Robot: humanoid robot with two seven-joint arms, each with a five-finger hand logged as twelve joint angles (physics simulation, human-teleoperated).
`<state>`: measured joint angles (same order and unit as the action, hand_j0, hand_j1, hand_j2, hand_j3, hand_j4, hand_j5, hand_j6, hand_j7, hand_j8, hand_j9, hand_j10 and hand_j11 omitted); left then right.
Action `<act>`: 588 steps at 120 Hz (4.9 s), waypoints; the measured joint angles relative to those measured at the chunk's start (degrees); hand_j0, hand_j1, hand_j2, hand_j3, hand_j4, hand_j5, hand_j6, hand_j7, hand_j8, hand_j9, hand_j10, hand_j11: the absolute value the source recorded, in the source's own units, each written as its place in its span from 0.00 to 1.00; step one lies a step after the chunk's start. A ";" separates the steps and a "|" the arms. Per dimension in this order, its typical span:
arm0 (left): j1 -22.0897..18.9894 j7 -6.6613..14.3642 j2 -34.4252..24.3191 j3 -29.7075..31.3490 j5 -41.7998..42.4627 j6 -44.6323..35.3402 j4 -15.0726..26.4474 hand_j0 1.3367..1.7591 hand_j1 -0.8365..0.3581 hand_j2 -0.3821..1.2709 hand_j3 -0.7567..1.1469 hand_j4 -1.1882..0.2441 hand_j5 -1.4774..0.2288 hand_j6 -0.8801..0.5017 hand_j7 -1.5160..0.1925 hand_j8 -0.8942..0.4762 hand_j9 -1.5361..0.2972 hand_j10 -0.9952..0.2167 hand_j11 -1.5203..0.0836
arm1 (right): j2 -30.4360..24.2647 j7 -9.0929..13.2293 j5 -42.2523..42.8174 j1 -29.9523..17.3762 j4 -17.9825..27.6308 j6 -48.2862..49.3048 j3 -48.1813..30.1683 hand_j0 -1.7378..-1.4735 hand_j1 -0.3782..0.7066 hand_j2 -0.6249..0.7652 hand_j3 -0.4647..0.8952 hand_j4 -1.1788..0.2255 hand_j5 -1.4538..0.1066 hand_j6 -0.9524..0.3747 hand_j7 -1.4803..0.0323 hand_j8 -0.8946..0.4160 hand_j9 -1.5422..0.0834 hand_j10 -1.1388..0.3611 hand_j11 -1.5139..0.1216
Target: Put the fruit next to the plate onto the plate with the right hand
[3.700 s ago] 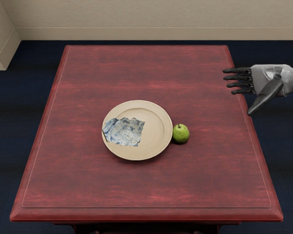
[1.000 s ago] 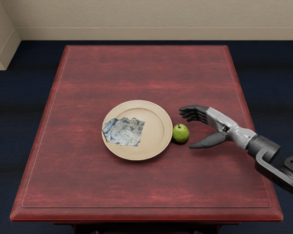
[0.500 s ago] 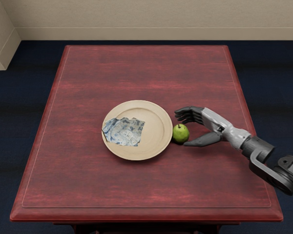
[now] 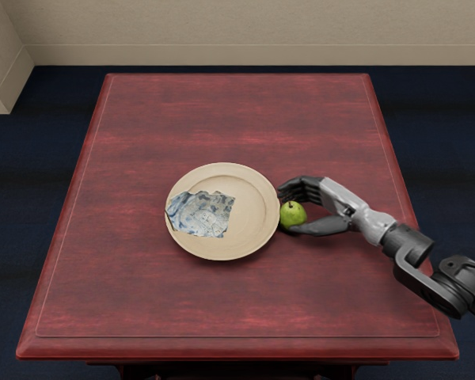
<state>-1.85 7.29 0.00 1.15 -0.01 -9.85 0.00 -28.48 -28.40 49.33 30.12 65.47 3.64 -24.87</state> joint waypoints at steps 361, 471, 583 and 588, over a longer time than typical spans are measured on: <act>0.00 0.00 0.00 0.00 0.00 0.00 0.00 0.76 0.99 0.23 0.40 0.83 0.87 0.64 0.89 0.66 0.84 0.82 0.95 | 2.52 0.28 -6.44 8.26 4.24 11.09 0.90 0.31 0.58 0.52 0.34 0.41 0.42 0.26 0.46 0.36 0.46 0.47 0.44; 0.00 0.00 0.00 0.00 0.00 0.00 0.00 0.76 0.99 0.23 0.40 0.83 0.87 0.64 0.89 0.66 0.84 0.82 0.95 | 7.77 2.98 -6.84 8.79 0.73 6.68 4.45 0.30 0.35 0.45 0.34 0.61 0.67 0.48 0.71 0.46 0.70 0.56 0.67; -0.62 0.00 0.00 0.05 0.00 0.00 0.00 0.76 0.99 0.23 0.40 0.83 0.87 0.64 0.89 0.66 0.84 0.82 0.95 | -12.25 17.88 -18.75 14.75 6.11 26.80 0.43 0.30 0.04 0.45 0.34 0.83 0.92 0.71 0.97 0.67 0.94 0.75 0.92; -0.62 0.00 0.00 0.06 0.00 0.00 0.00 0.76 0.99 0.23 0.40 0.83 0.87 0.64 0.89 0.66 0.84 0.82 0.95 | -12.92 20.48 -19.92 15.67 6.49 27.93 0.41 0.30 0.04 0.45 0.34 0.83 0.92 0.71 0.97 0.67 0.94 0.75 0.92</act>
<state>-2.46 7.29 0.00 1.21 -0.01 -9.85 0.00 -41.41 -7.92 29.41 45.79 71.96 31.56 -24.46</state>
